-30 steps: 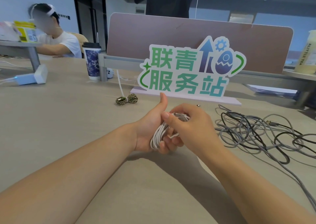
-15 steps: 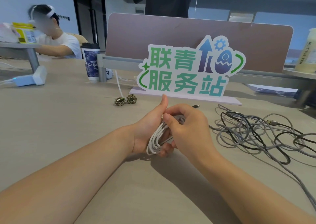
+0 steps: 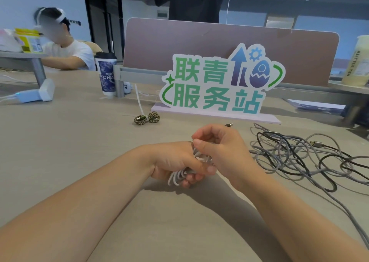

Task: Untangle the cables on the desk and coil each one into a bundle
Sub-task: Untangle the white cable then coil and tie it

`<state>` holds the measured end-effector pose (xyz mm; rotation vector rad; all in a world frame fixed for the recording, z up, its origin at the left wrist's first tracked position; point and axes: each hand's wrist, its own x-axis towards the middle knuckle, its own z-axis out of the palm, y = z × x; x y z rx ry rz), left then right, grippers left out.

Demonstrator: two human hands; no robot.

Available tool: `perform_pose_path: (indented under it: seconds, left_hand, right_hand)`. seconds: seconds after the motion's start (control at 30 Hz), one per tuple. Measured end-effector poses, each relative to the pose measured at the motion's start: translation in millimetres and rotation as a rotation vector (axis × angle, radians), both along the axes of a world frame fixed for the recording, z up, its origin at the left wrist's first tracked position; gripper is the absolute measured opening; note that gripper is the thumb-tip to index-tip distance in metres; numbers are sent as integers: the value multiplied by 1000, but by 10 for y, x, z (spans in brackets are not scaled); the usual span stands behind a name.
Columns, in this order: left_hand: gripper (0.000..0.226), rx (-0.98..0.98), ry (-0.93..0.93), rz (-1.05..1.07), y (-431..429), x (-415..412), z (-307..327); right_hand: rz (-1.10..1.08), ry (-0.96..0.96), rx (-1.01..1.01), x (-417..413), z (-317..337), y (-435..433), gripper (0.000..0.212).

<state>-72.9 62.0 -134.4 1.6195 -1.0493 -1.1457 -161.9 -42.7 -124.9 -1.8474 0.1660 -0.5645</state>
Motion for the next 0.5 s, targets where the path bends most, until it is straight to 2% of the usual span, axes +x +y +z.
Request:
perform_pose_path:
  seconds: [0.13, 0.2, 0.3, 0.4, 0.5]
  left_hand:
    - [36, -22, -113, 115, -37, -29, 0]
    - [37, -15, -165, 136, -35, -29, 3]
    - [33, 4, -217, 161, -18, -6, 16]
    - [23, -13, -213, 165, -31, -11, 20]
    - [12, -46, -133, 190, -42, -13, 44]
  right_hand:
    - [-53, 20, -121, 31, -46, -74, 12]
    - [-100, 75, -249, 33, -55, -99, 4]
    - [-83, 177, -412, 44, -75, -121, 13]
    - [-78, 159, -355, 40, -70, -164, 12]
    - [-116, 112, -278, 32, -53, -197, 7]
